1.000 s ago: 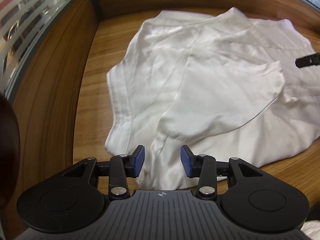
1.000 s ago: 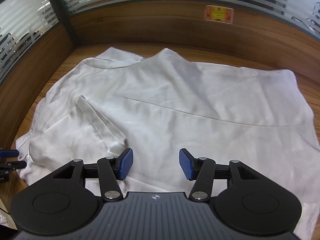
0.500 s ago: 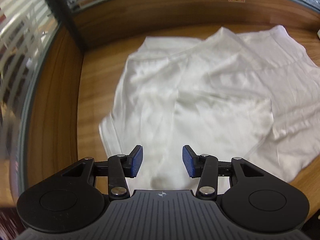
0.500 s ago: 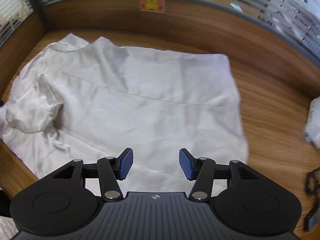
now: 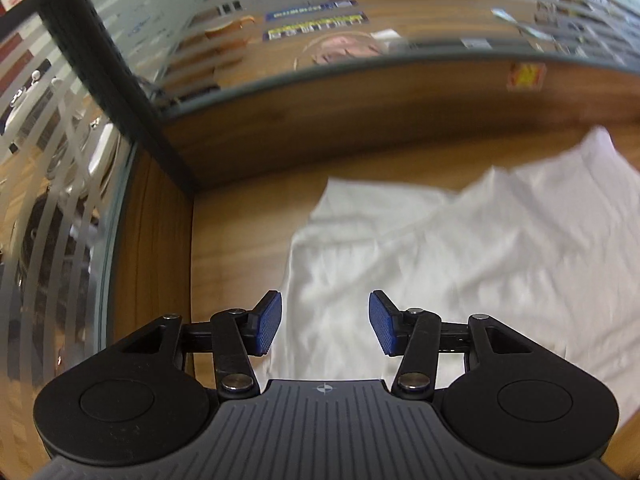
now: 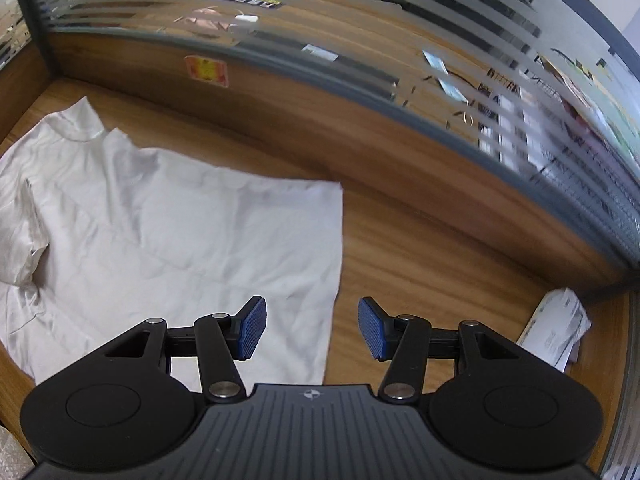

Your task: Fold clothes

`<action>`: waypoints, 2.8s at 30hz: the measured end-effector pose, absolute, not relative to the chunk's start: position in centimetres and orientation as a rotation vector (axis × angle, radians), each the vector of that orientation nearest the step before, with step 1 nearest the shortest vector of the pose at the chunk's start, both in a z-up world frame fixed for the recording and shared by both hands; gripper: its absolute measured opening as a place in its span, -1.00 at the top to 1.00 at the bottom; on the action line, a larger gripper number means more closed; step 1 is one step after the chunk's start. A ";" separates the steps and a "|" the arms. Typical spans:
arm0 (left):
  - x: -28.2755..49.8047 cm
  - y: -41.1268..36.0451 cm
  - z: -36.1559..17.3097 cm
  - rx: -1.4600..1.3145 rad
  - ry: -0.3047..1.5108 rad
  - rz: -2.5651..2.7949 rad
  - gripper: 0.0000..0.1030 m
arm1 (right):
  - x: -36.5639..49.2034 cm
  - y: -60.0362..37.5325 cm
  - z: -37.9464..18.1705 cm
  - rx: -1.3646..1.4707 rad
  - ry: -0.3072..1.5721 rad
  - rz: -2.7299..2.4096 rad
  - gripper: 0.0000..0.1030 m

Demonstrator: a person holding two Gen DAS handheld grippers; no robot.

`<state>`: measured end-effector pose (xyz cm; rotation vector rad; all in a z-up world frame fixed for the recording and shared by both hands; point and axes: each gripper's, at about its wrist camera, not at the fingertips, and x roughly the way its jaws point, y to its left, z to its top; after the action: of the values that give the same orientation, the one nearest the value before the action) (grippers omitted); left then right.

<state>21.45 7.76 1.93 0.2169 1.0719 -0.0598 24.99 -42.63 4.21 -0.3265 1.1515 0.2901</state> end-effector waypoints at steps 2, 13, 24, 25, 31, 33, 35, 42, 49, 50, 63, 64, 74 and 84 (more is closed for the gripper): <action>23.2 7.6 1.6 0.219 1.064 -0.054 -0.01 | 26.9 -43.2 3.5 -0.324 1.159 0.286 -0.12; 30.6 7.8 -3.8 0.206 1.138 -0.070 0.00 | 35.7 -45.0 -2.0 -0.295 1.197 0.290 -0.12; 35.1 7.8 -8.9 0.109 1.151 -0.137 0.00 | 39.0 -43.7 -8.5 -0.201 1.192 0.283 -0.10; 35.4 7.9 -9.2 0.098 1.153 -0.141 0.00 | 39.2 -43.5 -8.8 -0.198 1.189 0.287 -0.10; 36.1 8.1 -10.3 0.067 1.150 -0.155 0.00 | 40.2 -41.9 -10.5 -0.213 1.176 0.331 -0.07; 36.4 7.9 -10.3 0.081 1.151 -0.159 0.00 | 40.4 -41.4 -10.8 -0.224 1.173 0.351 0.01; 36.9 7.8 -10.2 0.110 1.143 -0.164 0.00 | 40.6 -40.8 -11.1 -0.238 1.173 0.368 0.02; 37.3 7.8 -10.6 0.126 1.143 -0.193 0.21 | 40.8 -39.7 -11.6 -0.261 1.177 0.403 0.10; 35.6 6.3 -9.9 0.239 1.065 -0.193 0.93 | 40.3 -39.4 -11.1 -0.216 1.212 0.440 0.81; 35.4 6.3 -9.7 0.247 1.053 -0.193 0.93 | 40.4 -39.4 -11.1 -0.216 1.212 0.439 0.82; 28.0 7.9 -2.3 0.181 0.957 -0.232 0.93 | 36.1 -41.0 -5.6 -0.170 1.113 0.388 0.85; 27.2 7.8 -1.9 0.177 0.950 -0.230 0.93 | 35.6 -41.3 -5.1 -0.158 1.106 0.384 0.85; 19.5 6.4 0.4 0.138 0.898 -0.212 0.93 | 28.2 -41.8 -2.7 -0.135 1.076 0.336 0.85; 9.7 6.8 0.2 0.143 0.944 -0.233 0.93 | 19.7 -42.6 -1.8 -0.099 1.084 0.266 0.85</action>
<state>9.73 6.77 0.17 0.1425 0.9437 -0.2329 19.68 -42.63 -1.81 -0.0988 1.0839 0.2663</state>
